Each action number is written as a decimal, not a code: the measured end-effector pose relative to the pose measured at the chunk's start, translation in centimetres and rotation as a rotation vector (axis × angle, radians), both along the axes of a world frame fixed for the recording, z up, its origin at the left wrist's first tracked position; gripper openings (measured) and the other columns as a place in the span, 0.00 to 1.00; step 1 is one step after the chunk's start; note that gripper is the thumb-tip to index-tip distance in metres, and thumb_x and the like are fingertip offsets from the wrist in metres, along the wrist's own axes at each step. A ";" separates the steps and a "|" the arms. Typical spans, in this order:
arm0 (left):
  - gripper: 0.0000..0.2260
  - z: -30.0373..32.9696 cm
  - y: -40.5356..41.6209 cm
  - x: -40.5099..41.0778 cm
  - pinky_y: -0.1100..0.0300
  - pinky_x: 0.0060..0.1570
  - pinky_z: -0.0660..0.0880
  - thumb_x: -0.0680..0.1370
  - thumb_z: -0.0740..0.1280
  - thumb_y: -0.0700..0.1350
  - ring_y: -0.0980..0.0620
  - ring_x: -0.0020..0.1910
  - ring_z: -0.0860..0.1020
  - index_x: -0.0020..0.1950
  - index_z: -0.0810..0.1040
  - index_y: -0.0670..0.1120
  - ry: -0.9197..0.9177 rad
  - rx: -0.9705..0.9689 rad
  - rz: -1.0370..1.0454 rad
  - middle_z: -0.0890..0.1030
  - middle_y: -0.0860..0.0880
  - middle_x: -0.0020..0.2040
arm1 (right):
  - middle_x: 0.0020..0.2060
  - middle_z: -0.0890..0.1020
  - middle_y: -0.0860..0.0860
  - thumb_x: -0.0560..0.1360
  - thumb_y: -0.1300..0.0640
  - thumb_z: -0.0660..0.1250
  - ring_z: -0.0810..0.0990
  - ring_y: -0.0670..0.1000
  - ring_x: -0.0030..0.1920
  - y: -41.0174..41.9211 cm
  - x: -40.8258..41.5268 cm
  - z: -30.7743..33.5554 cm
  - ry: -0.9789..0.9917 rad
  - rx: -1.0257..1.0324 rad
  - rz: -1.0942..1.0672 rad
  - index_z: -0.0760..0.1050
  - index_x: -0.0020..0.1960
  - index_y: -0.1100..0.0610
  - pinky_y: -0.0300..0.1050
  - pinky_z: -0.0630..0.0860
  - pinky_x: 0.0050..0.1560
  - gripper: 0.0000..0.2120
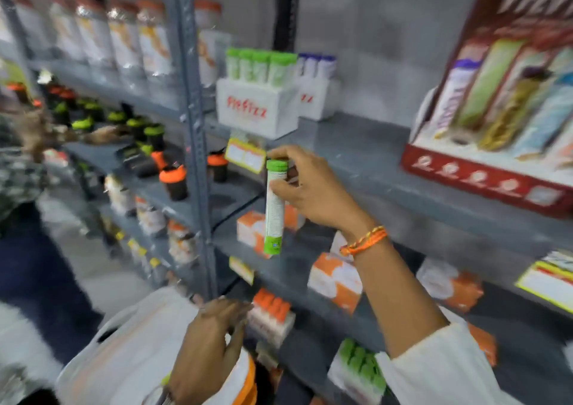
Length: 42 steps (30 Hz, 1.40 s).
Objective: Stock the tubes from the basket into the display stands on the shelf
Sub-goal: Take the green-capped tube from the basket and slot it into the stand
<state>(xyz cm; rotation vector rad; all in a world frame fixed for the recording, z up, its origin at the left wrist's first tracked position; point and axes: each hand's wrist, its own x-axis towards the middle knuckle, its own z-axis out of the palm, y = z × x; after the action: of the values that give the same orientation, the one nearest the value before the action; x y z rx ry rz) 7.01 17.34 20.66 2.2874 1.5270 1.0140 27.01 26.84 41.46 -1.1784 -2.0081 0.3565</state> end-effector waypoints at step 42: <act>0.22 16.1 10.0 20.8 0.49 0.76 0.62 0.81 0.56 0.54 0.49 0.70 0.72 0.72 0.73 0.47 0.036 0.315 -0.385 0.76 0.48 0.71 | 0.52 0.77 0.49 0.66 0.47 0.79 0.75 0.53 0.55 -2.7 21.4 15.6 -0.460 0.420 -0.900 0.78 0.54 0.52 0.55 0.63 0.53 0.21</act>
<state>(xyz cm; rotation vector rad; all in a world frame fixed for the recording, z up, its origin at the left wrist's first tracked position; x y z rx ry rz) 27.83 27.34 36.72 2.6801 0.9291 1.1669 48.45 24.14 57.05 -1.8145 -1.5512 -0.8011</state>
